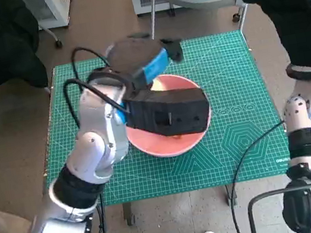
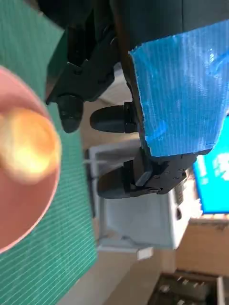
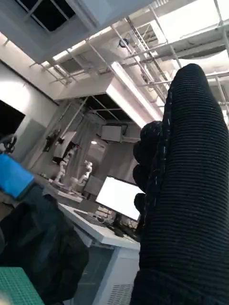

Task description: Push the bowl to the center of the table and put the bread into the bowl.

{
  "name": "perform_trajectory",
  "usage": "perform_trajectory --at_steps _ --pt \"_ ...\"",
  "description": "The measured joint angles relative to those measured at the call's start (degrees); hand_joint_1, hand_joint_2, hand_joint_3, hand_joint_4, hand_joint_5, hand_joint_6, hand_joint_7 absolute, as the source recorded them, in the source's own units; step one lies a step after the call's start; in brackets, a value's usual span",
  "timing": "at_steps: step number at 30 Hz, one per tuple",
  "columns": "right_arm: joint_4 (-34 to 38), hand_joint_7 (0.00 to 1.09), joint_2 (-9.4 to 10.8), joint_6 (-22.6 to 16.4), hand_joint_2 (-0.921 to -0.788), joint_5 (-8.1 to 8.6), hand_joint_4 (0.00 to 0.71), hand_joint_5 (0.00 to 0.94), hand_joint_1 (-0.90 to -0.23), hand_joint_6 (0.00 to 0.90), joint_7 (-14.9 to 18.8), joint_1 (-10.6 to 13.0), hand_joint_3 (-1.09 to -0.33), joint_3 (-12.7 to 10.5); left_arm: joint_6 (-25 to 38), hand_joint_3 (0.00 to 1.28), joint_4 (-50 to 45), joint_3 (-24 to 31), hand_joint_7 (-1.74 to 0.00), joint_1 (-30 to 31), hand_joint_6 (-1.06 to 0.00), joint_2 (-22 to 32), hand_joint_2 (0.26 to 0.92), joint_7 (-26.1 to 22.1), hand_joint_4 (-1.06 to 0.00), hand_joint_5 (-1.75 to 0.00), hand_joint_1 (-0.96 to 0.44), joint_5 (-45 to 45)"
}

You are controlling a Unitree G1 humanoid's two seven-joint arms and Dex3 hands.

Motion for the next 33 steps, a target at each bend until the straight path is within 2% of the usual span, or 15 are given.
perform_trajectory --at_steps 9,15,19,21,25,26,28,29,31,32,33 --pt "-0.1 0.00 -0.5 -0.1 -0.921 -0.05 0.229 0.000 -0.786 0.284 -0.7 0.2 -0.707 0.0 -0.3 0.37 2.0 -0.2 -1.51 0.2 -0.32 -0.5 0.919 0.1 -0.32 -1.54 0.00 0.1" --pt "0.0 0.00 -0.5 -0.8 -0.921 -0.18 0.228 0.000 -0.785 0.283 -1.2 0.3 -0.707 0.1 -0.9 0.39 5.7 -0.2 -1.46 0.1 -0.39 -1.3 0.871 1.2 -0.39 -1.49 0.00 -1.1" --pt "0.1 0.00 -0.5 -0.9 -0.921 -0.19 0.228 0.000 -0.785 0.283 -1.4 0.3 -0.707 0.2 -2.6 0.30 8.8 0.6 -1.42 0.1 -0.42 -1.5 0.907 1.2 -0.42 -1.44 0.00 -4.5" --pt "0.1 0.00 -0.5 -1.0 -0.921 -0.19 0.228 0.000 -0.785 0.284 -1.5 0.3 -0.706 0.2 -3.5 0.25 10.3 1.1 -1.02 0.1 -0.29 -1.5 0.915 1.1 -0.48 -1.42 0.21 -6.2" --pt "0.1 0.00 -0.5 -1.0 -0.921 -0.18 0.229 0.001 -0.784 0.284 -1.7 0.3 -0.706 0.3 -4.8 0.26 12.6 1.9 -0.70 0.1 -0.20 -1.5 0.920 1.1 -0.47 -1.45 0.32 -9.0" --pt "0.1 0.00 -0.5 -1.0 -0.921 -0.18 0.229 0.001 -0.784 0.285 -1.7 0.3 -0.706 0.4 -5.0 0.24 12.9 2.1 -0.68 0.1 -0.19 -1.5 0.891 1.2 -0.42 -1.38 0.22 -9.4" --pt "0.1 0.00 -0.5 -1.1 -0.921 -0.17 0.229 0.001 -0.784 0.285 -1.8 0.3 -0.708 0.4 -5.4 0.16 13.3 2.3 -0.58 0.1 -0.19 -1.4 0.843 1.4 -0.33 -1.13 -0.01 -10.1" --pt "0.1 0.00 -0.5 -1.1 -0.921 -0.17 0.229 0.001 -0.783 0.285 -1.8 0.3 -0.708 0.5 -5.9 0.14 13.3 2.4 -0.57 0.1 -0.20 -1.3 0.839 1.6 -0.32 -1.08 -0.04 -10.5" --pt "0.1 0.00 -0.5 -1.1 -0.921 -0.16 0.229 0.000 -0.783 0.285 -1.8 0.3 -0.711 0.6 -6.7 0.07 13.4 2.5 -0.50 0.1 -0.21 -1.0 0.843 2.4 -0.32 -0.72 -0.14 -10.8" --pt "0.1 0.00 -0.5 -1.1 -0.921 -0.15 0.229 0.000 -0.783 0.284 -1.8 0.3 -0.711 0.7 -7.4 0.06 13.3 2.5 -0.49 0.2 -0.21 -0.9 0.845 3.0 -0.32 -0.62 -0.16 -10.9" --pt "0.1 0.00 -0.5 -1.1 -0.921 -0.15 0.229 0.000 -0.783 0.284 -1.8 0.3 -0.712 0.7 -8.0 0.04 13.2 2.6 -0.46 0.3 -0.22 -0.6 0.851 3.6 -0.33 -0.45 -0.19 -11.0"
